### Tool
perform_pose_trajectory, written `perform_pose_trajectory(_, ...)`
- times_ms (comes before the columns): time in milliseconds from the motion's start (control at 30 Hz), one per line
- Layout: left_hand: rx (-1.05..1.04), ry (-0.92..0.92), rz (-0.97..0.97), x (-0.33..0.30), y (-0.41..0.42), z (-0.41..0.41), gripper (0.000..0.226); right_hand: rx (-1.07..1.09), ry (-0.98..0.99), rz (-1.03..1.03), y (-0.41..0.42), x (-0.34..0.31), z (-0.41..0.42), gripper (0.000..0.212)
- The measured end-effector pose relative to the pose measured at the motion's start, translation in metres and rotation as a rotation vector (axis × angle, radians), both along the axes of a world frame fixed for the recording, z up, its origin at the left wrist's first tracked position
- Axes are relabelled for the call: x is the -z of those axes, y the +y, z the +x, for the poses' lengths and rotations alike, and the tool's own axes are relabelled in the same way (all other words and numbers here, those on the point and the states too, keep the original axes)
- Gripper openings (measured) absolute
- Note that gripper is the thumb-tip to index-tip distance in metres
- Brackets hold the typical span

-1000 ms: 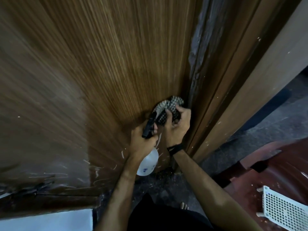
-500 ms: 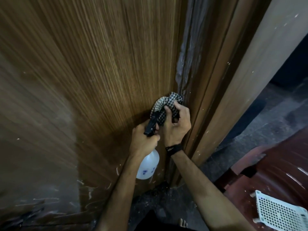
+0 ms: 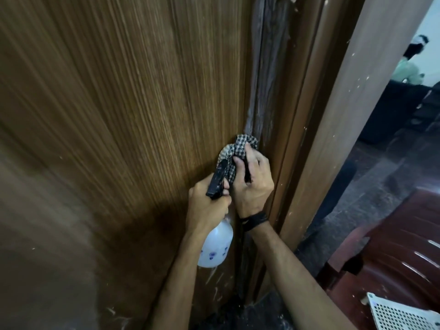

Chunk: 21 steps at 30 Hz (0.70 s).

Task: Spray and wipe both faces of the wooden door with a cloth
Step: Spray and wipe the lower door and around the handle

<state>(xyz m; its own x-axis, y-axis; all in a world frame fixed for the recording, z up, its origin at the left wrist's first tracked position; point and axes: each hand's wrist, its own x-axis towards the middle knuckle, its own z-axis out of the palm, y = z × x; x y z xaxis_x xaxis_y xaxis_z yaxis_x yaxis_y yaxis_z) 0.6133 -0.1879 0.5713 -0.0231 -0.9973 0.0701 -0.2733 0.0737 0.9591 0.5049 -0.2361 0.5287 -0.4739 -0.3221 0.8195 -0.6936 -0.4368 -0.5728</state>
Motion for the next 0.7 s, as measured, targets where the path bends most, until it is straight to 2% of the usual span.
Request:
perform_pose_trajectory(133, 0.053, -0.006, -0.026, -0.025, -0.005, -0.001, 0.033, -0.026, 0.086, 0.047, 0.002, 0.015, 0.002, 0.044)
perform_pose_trajectory(267, 0.051, -0.023, 0.003, -0.040, -0.010, -0.003, 0.032, -0.033, 0.063, 0.042, 0.005, 0.026, 0.001, 0.044)
perform_pose_trajectory(367, 0.083, -0.001, 0.009, -0.051, -0.007, -0.002, 0.027, -0.010, 0.034, 0.011, 0.004, 0.002, 0.004, 0.041)
perform_pose_trajectory(567, 0.093, 0.124, -0.036, -0.088, -0.022, 0.002, 0.024, 0.068, 0.121, -0.082, -0.013, -0.089, -0.001, 0.033)
perform_pose_trajectory(700, 0.117, 0.099, -0.043, -0.098, -0.025, 0.001, 0.023, 0.109, 0.212, -0.016, -0.006, -0.063, -0.003, 0.036)
